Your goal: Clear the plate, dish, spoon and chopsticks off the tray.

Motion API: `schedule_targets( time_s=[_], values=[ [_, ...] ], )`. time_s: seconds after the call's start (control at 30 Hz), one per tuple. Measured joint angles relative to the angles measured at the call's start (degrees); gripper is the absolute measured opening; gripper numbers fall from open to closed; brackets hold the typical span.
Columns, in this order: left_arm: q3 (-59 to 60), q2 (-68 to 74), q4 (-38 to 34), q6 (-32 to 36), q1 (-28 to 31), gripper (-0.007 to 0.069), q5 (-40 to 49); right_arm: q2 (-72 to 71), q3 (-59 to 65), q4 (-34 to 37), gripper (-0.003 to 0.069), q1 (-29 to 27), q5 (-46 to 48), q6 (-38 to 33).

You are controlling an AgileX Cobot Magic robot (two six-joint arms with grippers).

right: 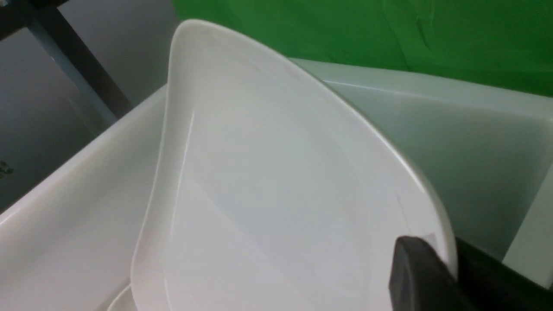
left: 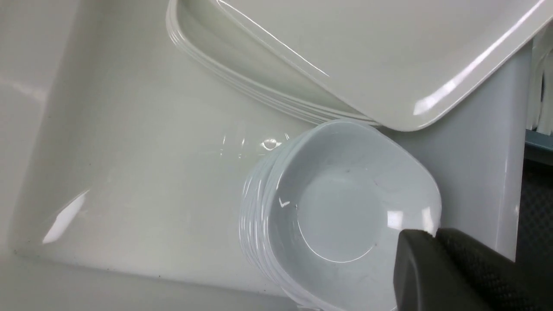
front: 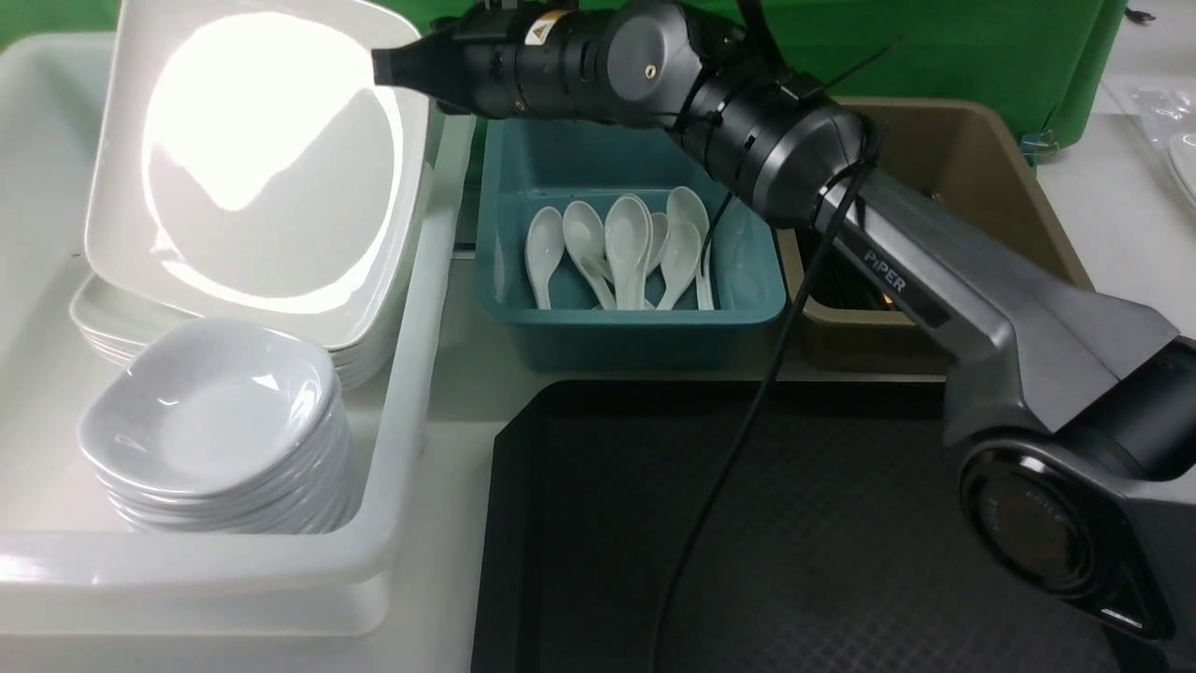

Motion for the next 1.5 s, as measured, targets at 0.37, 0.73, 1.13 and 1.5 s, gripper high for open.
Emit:
schedule_targets(
  time_s=[0.37, 0.73, 1.13, 1.5],
  values=[
    [0.00, 0.00, -0.10, 0.19, 0.00, 0.0010, 0.00, 0.28, 0.00, -1.71, 0.0292, 0.05, -0.27, 0.13],
    [0.00, 0.00, -0.10, 0.65, 0.00, 0.0010, 0.00, 0.28, -0.18, -2.68, 0.0296, 0.05, 1.08, 0.13],
    [0.00, 0.05, -0.77, 3.44, 0.00, 0.0010, -1.80, -13.76, -0.32, -18.88, 0.0064, -1.09, 28.95, 1.18],
    [0.65, 0.16, -7.55, 10.36, -3.09, 0.0010, -4.08, -39.16, 2.89, -38.24, 0.0026, -9.29, 48.81, 9.26]
  ],
)
